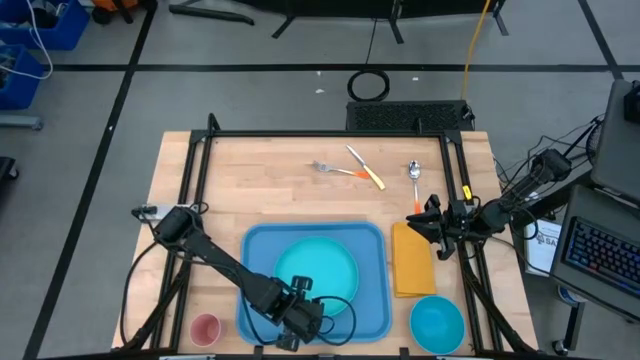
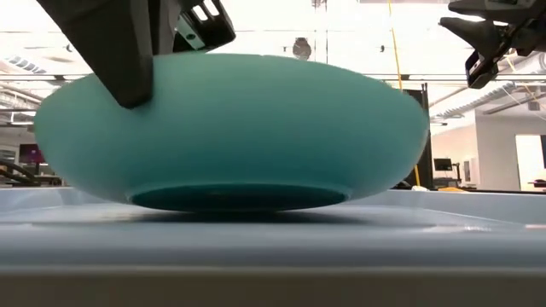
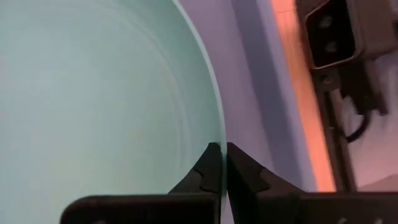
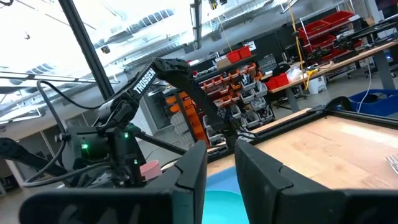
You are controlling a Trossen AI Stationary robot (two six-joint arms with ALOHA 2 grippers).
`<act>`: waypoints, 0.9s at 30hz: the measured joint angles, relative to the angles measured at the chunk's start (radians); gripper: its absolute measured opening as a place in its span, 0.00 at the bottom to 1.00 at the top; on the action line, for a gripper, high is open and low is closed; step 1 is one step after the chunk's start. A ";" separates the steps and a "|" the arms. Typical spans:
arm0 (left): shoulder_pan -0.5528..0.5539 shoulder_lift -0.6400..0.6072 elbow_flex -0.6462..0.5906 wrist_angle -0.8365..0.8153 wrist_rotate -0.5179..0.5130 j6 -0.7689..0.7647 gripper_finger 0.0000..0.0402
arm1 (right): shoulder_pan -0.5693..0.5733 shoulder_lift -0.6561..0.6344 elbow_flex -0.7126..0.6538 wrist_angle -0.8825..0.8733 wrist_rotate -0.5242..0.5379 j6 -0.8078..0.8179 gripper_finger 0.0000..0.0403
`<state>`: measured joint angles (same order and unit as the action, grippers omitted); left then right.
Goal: Set up tray
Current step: Put the green plate on the blue tray
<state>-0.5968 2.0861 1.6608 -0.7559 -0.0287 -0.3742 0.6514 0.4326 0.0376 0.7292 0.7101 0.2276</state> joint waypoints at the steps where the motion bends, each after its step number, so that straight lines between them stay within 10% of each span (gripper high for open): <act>1: 0.000 0.000 0.000 0.003 0.015 0.001 0.01 | 0.000 0.000 0.000 0.000 0.000 0.000 0.19; 27: 0.007 0.039 0.000 0.051 0.103 0.006 0.03 | 0.000 0.000 0.000 -0.001 0.000 0.001 0.19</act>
<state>-0.5896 2.1254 1.6604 -0.7048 0.0744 -0.3684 0.6514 0.4328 0.0377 0.7284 0.7101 0.2283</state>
